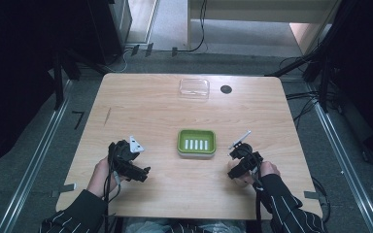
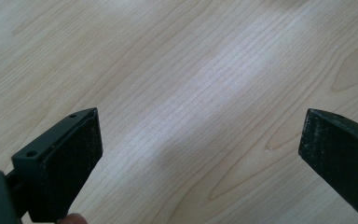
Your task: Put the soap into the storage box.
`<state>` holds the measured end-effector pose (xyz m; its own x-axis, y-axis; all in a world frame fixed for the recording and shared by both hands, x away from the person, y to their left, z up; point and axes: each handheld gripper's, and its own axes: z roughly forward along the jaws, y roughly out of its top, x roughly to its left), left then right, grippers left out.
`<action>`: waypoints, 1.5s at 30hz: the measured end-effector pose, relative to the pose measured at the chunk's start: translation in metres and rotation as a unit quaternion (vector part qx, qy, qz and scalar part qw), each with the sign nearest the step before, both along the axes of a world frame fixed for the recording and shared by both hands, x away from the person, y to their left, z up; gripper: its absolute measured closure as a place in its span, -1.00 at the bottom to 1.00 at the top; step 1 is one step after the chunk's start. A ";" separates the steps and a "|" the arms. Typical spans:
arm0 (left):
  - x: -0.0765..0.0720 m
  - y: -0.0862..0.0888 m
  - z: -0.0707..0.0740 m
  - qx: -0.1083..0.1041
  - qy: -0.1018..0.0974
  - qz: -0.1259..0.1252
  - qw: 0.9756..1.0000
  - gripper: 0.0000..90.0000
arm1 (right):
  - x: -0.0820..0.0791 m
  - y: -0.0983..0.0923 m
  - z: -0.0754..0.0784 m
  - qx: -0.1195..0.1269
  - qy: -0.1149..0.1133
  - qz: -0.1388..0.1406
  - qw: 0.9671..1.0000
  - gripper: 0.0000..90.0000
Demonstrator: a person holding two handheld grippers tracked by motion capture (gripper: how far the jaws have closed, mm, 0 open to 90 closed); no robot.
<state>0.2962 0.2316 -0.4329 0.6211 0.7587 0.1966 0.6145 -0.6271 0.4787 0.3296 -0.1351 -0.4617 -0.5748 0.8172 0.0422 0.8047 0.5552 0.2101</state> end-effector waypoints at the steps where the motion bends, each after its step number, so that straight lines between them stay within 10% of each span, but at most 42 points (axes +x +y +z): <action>1: 0.000 0.000 0.000 0.000 0.001 0.001 1.000 -1.00 | 0.000 -0.001 0.001 0.002 -0.001 0.000 1.000 -0.29; 45: 0.000 0.000 0.000 0.001 0.001 0.001 1.000 -1.00 | 0.006 0.001 0.019 -0.013 -0.045 0.071 0.996 -0.27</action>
